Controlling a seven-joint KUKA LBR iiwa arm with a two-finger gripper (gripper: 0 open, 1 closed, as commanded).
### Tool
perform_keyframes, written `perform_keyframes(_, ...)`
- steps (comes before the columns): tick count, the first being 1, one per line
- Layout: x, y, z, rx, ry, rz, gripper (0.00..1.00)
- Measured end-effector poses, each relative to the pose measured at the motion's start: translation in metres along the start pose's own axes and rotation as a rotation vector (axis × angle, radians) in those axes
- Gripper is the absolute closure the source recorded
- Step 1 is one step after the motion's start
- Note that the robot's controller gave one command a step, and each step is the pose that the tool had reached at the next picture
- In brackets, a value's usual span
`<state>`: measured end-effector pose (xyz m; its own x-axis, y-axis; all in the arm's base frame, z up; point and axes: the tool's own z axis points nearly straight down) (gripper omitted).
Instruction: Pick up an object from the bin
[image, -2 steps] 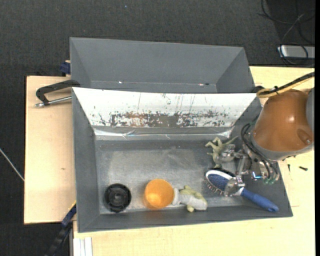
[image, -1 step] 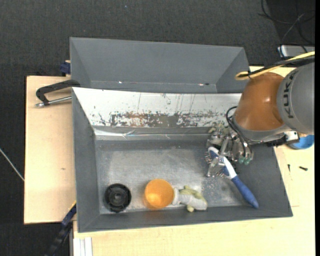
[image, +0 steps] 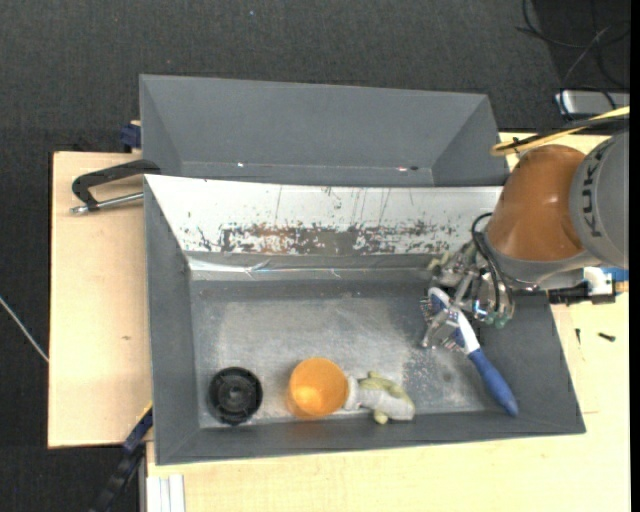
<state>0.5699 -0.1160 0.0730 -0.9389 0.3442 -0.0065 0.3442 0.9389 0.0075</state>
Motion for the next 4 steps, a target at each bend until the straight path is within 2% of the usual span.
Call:
perform_keyframes(1,-0.001,-0.002,0.000,0.000,-0.004,0.006,1.00)
perform_keyframes(3,-0.002,0.002,-0.008,0.004,0.002,0.005,1.00)
perform_keyframes(4,-0.005,0.004,-0.093,0.004,-0.006,0.004,1.00)
